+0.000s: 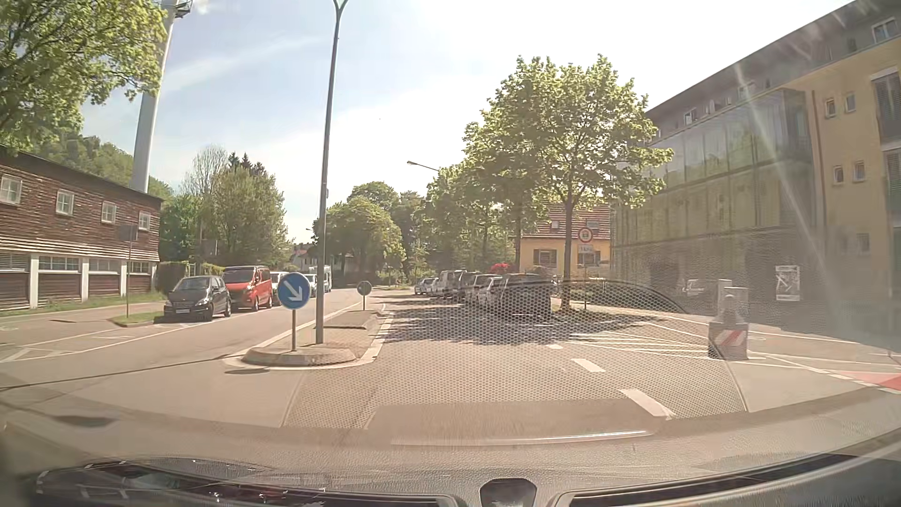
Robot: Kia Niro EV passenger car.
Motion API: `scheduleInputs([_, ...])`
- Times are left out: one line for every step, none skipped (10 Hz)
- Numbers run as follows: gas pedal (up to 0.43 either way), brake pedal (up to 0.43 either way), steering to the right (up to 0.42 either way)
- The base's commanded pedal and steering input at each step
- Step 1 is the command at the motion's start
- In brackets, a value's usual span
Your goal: Follow the waypoints while adhering to traffic rules and regulations
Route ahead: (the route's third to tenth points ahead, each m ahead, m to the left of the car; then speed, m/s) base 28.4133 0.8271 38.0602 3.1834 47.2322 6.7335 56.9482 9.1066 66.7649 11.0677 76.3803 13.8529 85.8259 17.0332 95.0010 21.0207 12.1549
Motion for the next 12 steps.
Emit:
scheduleInputs([0.059,0.0,-0.02])
scheduleInputs([0.059,0.0,-0.02])
scheduleInputs([0.067,0.0,-0.02])
scheduleInputs([0.067,0.0,-0.02])
scheduleInputs([0.067,0.0,-0.02])
scheduleInputs([0.067,0.0,-0.02])
scheduleInputs([0.067,0.0,-0.02])
scheduleInputs([0.067,0.0,-0.02])
scheduleInputs([0.067,0.0,-0.02])
scheduleInputs([0.067,0.0,-0.021])
scheduleInputs([0.067,0.0,-0.021])
scheduleInputs([0.067,0.0,-0.022])
